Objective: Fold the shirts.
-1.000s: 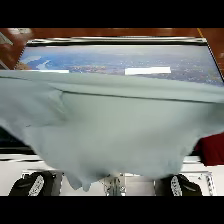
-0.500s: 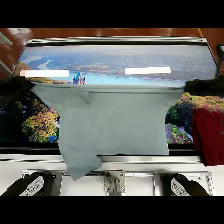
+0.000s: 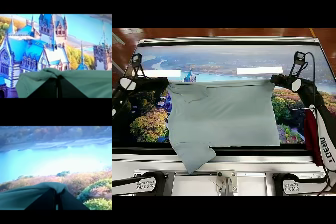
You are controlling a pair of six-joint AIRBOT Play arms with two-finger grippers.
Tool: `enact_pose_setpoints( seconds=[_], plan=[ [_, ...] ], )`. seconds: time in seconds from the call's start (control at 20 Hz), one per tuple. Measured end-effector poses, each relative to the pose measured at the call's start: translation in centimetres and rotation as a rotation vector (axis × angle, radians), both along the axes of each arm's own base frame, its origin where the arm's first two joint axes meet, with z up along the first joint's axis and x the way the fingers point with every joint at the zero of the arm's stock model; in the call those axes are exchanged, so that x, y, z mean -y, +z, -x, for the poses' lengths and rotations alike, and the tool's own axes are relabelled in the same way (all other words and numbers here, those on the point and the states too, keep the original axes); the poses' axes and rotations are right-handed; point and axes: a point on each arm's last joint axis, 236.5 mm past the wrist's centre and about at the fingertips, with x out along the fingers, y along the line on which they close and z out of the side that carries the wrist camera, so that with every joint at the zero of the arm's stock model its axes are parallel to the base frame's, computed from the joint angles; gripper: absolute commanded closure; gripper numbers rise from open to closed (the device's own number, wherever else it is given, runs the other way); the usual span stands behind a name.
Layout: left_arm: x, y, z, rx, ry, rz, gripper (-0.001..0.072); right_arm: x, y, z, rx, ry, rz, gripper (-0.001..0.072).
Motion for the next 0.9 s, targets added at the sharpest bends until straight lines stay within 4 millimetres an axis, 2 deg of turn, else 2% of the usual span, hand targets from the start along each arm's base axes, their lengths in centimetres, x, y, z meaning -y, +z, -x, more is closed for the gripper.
enact_pose_setpoints(
  seconds=[0.15,0.3,0.4,0.55,0.7,0.9],
  plan=[
    [0.6,-2.8,-0.4,-0.043,-0.005,0.003,0.0668,-0.1,-2.3,-0.4,-0.022,-0.008,-0.007,0.0641],
    [1.2,-4.6,0.3,-0.102,-0.026,0.012,0.0668,-0.2,-3.9,0.1,-0.072,-0.007,-0.016,0.0641],
    [1.9,-5.9,1.9,-0.185,-0.063,0.032,0.0669,-0.3,-5.0,1.4,-0.145,0.0,-0.025,0.0641],
    [3.0,-8.1,5.9,-0.363,-0.144,0.043,0.0669,-0.1,-7.1,4.6,-0.31,0.013,-0.04,0.0641],
    [2.6,-9.6,9.3,-0.514,-0.182,0.014,0.0668,0.7,-8.8,8.0,-0.469,0.027,-0.029,0.0641],
    [2.4,-10.6,11.4,-0.615,-0.192,-0.001,0.0668,1.2,-9.8,10.3,-0.572,0.028,-0.034,0.064]
  ],
)
